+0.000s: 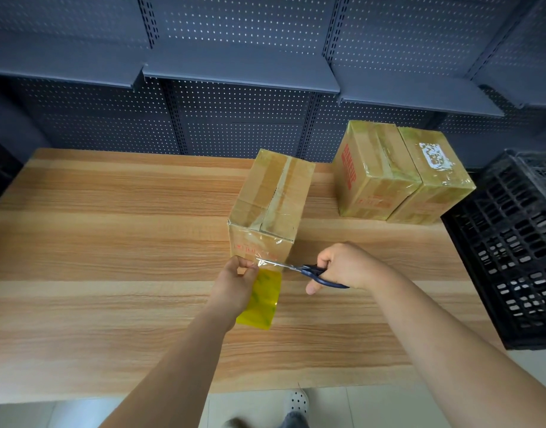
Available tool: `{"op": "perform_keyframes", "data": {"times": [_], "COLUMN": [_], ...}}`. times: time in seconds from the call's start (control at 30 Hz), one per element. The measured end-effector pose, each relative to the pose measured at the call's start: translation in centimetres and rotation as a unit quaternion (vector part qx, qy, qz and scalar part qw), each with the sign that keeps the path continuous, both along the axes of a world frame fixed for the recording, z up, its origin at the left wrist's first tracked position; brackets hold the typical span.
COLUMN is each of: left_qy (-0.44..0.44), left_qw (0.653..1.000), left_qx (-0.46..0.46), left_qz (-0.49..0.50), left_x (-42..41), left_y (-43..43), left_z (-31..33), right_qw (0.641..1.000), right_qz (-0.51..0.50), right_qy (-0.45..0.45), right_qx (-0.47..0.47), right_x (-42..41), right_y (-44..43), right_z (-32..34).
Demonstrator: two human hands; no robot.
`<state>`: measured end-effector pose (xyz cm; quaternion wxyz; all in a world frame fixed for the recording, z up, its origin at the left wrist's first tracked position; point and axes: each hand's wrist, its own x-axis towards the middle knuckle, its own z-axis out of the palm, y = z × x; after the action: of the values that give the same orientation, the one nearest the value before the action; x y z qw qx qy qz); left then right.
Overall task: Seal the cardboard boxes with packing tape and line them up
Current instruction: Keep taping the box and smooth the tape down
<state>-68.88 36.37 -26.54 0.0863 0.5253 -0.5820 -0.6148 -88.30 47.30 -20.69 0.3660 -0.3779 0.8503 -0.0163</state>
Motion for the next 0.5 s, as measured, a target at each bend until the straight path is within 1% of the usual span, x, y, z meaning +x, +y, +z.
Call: {"op": "perform_keyframes", "data": {"times": [0.07,0.2,0.33,0.5], "left_qy": [0.002,-0.009,-0.037,-0.047], "left_qw": [1.0,0.999,0.997,0.994], "left_qx": [-0.001,-0.019,-0.044,-0.06], "left_qz": [-0.006,-0.028,-0.051,-0.074], "left_x": [0.1,0.0,-0.2,-0.7], "left_y": [0.0,-0.1,0.0,0.3], "left_z": [0.0,0.1,0.3,0.6], "right_qw": [1.0,0.995,0.995,0.994], "right_qz": [0.011,0.076,0.079,0.082], "right_qy": [-0.014,-0.025,-0.021,-0.012], "right_qx": [0.006,0.052,0.06,0.069], "right_x": [0.0,0.7,0.5,0.1], "right_y": [0.2,0.4,0.8,1.2], "right_z": [0.2,1.0,1.1,0.9]}}
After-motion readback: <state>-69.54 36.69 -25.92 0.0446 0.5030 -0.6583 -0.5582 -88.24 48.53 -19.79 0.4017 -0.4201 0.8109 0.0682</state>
